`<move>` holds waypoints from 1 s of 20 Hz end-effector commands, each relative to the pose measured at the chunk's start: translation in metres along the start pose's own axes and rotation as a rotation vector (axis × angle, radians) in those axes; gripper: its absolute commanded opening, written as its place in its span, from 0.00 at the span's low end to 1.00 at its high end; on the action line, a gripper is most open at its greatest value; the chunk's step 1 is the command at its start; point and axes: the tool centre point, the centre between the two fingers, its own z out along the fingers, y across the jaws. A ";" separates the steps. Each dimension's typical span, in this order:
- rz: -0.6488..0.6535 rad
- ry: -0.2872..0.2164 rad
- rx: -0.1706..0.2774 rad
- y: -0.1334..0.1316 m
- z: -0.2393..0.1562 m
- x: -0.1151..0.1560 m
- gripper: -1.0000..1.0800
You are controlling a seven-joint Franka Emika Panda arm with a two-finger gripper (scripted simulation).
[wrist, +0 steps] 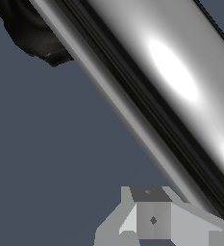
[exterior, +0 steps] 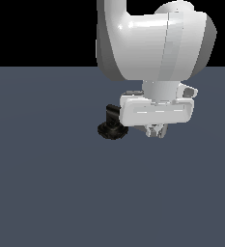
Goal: Turn on the faucet by rotating a designated handle.
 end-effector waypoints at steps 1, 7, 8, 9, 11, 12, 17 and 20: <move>-0.003 0.006 -0.003 0.006 0.000 0.010 0.00; -0.001 0.006 -0.003 0.021 0.000 0.026 0.00; 0.000 0.006 -0.003 0.024 0.000 0.028 0.00; 0.000 0.006 -0.003 0.026 0.000 0.031 0.00; 0.001 0.005 -0.004 0.032 0.000 0.036 0.00; 0.001 0.005 -0.004 0.034 0.000 0.038 0.00; 0.003 0.005 -0.004 0.046 0.000 0.050 0.00; 0.005 0.005 -0.004 0.054 0.001 0.057 0.00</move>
